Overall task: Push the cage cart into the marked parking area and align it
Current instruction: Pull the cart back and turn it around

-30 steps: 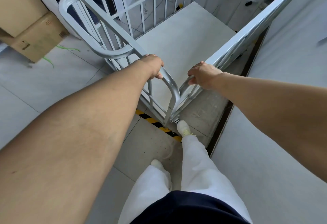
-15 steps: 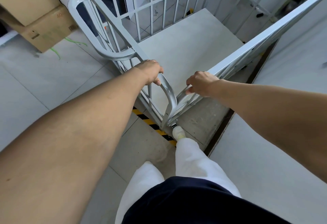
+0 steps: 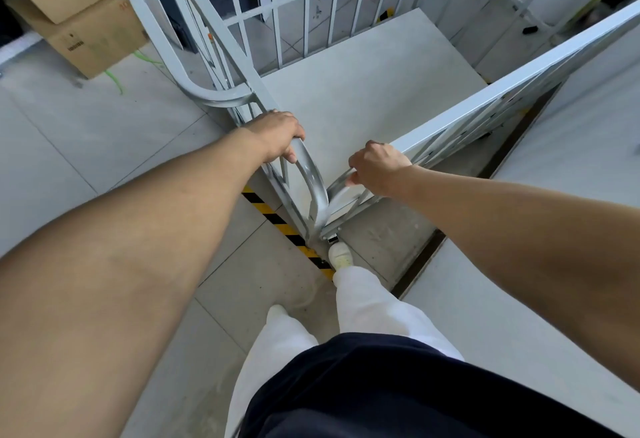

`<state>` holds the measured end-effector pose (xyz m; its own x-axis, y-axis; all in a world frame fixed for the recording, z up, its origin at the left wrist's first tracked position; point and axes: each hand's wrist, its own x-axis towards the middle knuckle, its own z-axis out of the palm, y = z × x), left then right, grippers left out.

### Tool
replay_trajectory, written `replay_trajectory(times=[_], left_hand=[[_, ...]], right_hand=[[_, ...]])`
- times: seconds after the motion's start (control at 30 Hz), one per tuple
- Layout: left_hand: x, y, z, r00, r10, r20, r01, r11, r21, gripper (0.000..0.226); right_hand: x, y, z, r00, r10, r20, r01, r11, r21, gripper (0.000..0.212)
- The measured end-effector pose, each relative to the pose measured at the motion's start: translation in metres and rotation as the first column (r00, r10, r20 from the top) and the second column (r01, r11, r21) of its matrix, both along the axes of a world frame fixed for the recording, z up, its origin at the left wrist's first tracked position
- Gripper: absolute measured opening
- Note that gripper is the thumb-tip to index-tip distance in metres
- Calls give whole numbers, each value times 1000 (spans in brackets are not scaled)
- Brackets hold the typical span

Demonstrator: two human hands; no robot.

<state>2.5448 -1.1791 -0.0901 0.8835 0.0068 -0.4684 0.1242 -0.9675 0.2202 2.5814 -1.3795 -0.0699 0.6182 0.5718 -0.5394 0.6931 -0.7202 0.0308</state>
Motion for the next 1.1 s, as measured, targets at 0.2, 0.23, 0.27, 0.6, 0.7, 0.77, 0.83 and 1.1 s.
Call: replay_trajectory(times=[0.2, 0.23, 0.27, 0.6, 0.7, 0.77, 0.83, 1.1], left_hand=[[0, 2, 0, 1000, 0, 3, 0, 1000, 2, 57], [-1, 2, 0, 1000, 2, 4, -2, 1000, 4, 57], [0, 2, 0, 1000, 5, 3, -6, 1000, 5, 57], [0, 0, 2, 1000, 21, 2, -21, 1000, 19, 58], [-1, -1, 3, 999, 36, 12, -36, 999, 12, 57], [-1, -3, 4, 999, 42, 15, -42, 999, 8, 57], [-1, -3, 6, 998, 54, 16, -55, 999, 3, 57], [1, -2, 9, 999, 48, 6, -48, 999, 8, 56]], right_hand=[[-1, 1, 3, 1000, -11, -12, 11, 1000, 16, 43], [-1, 1, 3, 1000, -10, -13, 10, 1000, 16, 43], [-2, 2, 4, 1000, -9, -13, 9, 1000, 15, 43], [-4, 1, 1, 1000, -3, 14, 3, 999, 41, 42], [-4, 0, 0, 1000, -16, 16, 15, 999, 50, 43], [-3, -1, -1, 999, -37, 3, 37, 998, 58, 42], [-3, 0, -2, 998, -55, -18, 56, 996, 72, 42], [-2, 2, 1, 992, -113, -52, 117, 990, 82, 43]])
